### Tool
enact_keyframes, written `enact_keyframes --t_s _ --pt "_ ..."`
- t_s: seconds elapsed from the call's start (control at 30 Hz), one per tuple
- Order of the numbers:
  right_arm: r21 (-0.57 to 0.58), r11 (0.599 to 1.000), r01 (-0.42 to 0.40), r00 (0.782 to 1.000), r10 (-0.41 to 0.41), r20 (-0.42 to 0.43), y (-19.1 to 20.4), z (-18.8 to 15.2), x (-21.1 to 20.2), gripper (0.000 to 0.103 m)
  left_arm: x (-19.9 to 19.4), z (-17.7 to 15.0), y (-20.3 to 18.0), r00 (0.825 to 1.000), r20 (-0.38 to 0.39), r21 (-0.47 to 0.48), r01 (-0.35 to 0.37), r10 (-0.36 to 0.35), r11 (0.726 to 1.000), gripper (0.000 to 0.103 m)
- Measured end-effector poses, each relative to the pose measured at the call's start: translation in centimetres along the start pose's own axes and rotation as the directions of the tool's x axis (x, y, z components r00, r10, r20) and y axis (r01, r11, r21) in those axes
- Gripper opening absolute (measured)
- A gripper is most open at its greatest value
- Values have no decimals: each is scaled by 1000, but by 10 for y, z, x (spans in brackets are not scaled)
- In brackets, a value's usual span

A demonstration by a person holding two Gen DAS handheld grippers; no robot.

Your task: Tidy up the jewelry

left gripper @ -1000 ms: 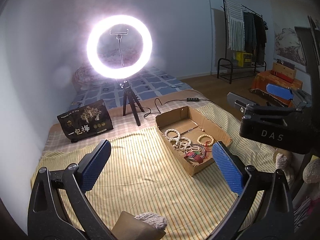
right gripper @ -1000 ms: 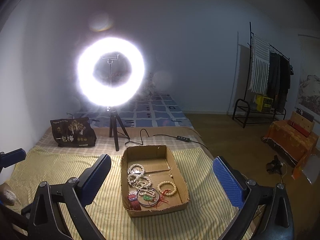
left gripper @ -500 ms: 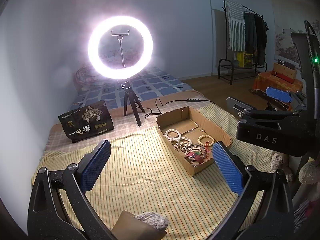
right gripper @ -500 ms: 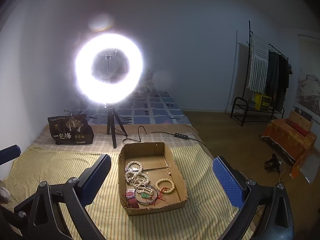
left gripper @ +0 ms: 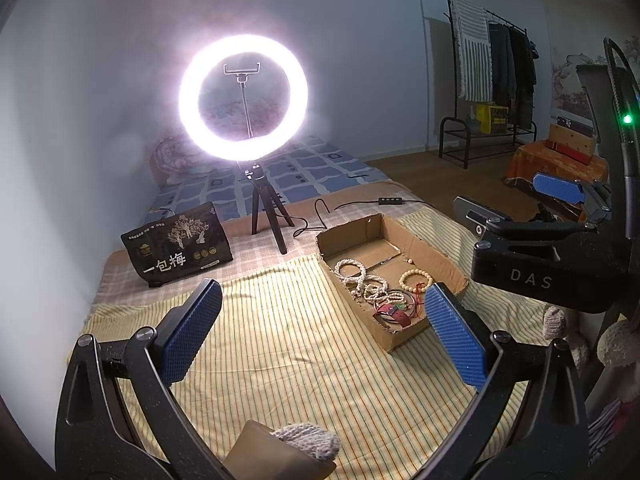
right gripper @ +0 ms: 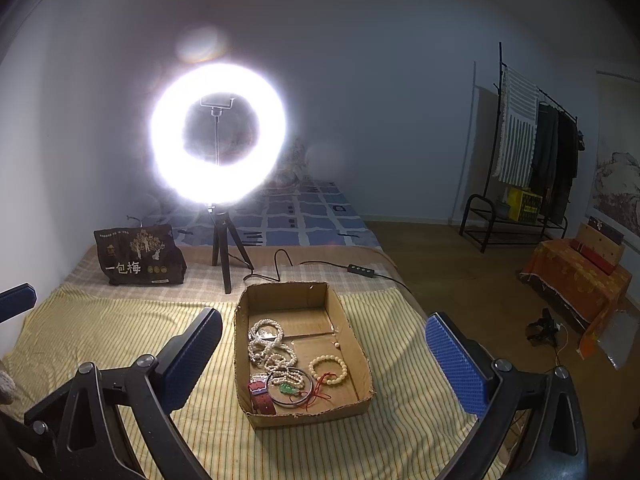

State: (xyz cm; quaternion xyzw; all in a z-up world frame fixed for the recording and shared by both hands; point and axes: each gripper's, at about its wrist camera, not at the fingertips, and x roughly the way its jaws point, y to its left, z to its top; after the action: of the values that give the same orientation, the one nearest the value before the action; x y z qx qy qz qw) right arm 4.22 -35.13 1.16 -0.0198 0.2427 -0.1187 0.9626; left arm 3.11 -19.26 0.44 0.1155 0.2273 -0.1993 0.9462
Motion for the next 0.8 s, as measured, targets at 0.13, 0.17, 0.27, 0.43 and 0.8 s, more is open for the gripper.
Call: enact_keyframes --t_s 0.13,0.17,0.27,0.43,0.8 --pt "-3 1000 0 1000 0 -1 0 0 0 103 0 0 0 1000 -1 0 1 -1 1000 103" --pt "-4 1000 1 1000 -1 -1 0 -1 -1 103 0 0 0 1000 -1 1 2 -2 1000 103" --pt "-8 1000 4 1000 -4 -3 -1 -2 0 103 0 0 0 1000 -1 0 2 -2 1000 103" --pt "-13 1000 9 1000 -9 -7 -2 -2 2 103 0 0 0 1000 -2 0 2 -2 1000 103" --pt "-16 1000 15 1000 -15 -15 1 -4 5 103 0 1 0 1000 -1 -2 3 -3 1000 103"
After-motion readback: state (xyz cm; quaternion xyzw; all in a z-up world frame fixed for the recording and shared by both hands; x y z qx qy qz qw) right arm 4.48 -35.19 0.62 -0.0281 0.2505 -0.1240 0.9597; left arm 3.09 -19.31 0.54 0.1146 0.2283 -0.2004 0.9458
